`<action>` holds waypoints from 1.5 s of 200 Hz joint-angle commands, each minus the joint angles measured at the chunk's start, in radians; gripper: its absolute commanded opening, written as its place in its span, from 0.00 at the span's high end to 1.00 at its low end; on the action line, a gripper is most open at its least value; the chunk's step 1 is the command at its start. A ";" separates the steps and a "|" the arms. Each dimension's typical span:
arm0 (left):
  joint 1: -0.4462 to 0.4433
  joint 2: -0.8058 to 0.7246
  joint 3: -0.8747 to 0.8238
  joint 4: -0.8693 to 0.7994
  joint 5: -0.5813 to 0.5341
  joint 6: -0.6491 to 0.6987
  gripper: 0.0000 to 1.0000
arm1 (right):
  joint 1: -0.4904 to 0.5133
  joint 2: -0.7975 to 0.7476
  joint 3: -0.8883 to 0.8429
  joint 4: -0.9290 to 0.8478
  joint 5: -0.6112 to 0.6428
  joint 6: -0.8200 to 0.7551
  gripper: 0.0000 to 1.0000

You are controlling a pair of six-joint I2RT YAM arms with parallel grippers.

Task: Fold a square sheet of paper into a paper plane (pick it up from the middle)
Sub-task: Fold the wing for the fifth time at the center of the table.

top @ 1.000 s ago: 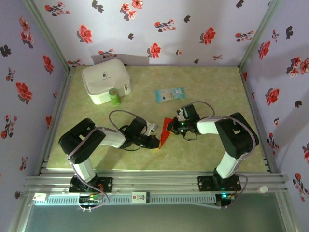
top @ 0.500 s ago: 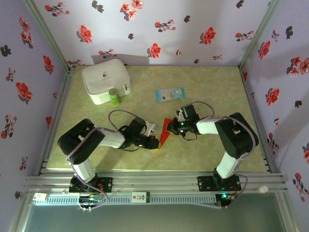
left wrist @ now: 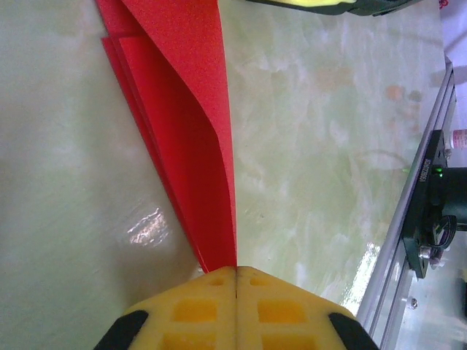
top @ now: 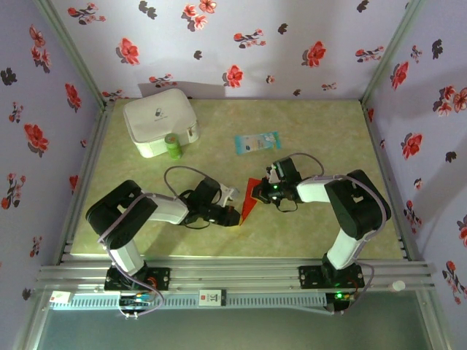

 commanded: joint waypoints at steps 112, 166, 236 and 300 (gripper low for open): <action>-0.041 -0.059 -0.017 -0.168 0.038 0.031 0.85 | -0.009 0.031 -0.034 -0.091 0.148 0.008 0.98; 0.039 -0.223 0.032 -0.196 -0.039 -0.012 0.74 | -0.009 0.026 -0.033 -0.094 0.134 0.005 0.98; 0.013 -0.009 0.308 -0.259 0.000 -0.036 0.91 | -0.009 0.024 -0.032 -0.091 0.134 0.011 0.98; -0.014 0.099 0.362 -0.291 -0.067 -0.025 0.98 | -0.009 0.027 -0.033 -0.081 0.126 0.017 0.98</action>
